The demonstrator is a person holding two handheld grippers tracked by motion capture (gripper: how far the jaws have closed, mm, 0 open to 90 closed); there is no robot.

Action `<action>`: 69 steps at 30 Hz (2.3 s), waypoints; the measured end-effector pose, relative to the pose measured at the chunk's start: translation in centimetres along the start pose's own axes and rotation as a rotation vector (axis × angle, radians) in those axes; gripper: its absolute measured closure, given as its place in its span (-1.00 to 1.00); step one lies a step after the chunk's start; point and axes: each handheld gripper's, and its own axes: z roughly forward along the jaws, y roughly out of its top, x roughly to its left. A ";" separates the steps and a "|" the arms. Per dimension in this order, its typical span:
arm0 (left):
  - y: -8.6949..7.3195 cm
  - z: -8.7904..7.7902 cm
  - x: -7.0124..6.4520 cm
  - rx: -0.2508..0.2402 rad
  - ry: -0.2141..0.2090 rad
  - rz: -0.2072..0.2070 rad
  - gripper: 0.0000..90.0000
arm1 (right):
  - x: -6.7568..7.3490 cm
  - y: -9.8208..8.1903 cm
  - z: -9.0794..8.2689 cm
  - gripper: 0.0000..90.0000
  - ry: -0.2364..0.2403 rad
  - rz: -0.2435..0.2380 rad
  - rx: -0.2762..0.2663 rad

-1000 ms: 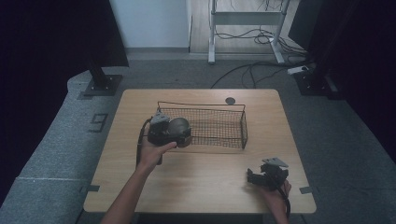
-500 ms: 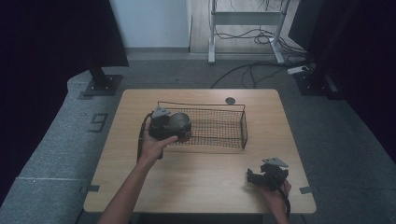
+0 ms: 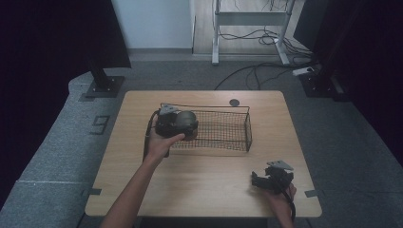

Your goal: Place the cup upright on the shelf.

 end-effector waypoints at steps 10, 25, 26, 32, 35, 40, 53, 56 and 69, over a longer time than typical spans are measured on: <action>0.9 1.2 -0.1 0.005 0.026 0.019 -0.67 | 0.0 0.0 0.0 -1.00 0.000 0.000 0.000; 1.1 3.2 1.0 0.020 0.048 -0.005 -0.67 | 0.0 0.0 0.0 -1.00 0.000 0.000 0.001; 1.0 3.3 1.1 0.021 0.050 -0.008 -0.67 | 0.0 0.0 0.0 -1.00 0.000 0.000 0.001; 0.8 4.3 1.5 0.049 0.057 -0.017 -0.67 | 0.0 0.0 0.0 -1.00 0.000 0.000 0.001; 0.6 4.9 1.5 0.057 0.060 -0.016 -0.67 | 0.0 0.0 0.0 -1.00 0.000 0.000 0.001; 0.3 5.9 1.8 0.071 0.068 -0.022 -0.67 | 0.0 0.0 0.0 -1.00 0.000 0.000 0.001; -1.2 7.7 2.5 0.115 0.080 -0.049 -0.67 | 0.0 0.0 0.0 -1.00 0.000 0.000 0.001; -1.6 8.2 2.7 0.128 0.075 -0.062 -0.67 | 0.0 0.0 0.0 -1.00 0.001 0.000 0.001; -2.2 9.6 2.7 0.161 0.087 -0.059 -0.67 | 0.0 0.0 0.0 -1.00 0.001 0.000 0.001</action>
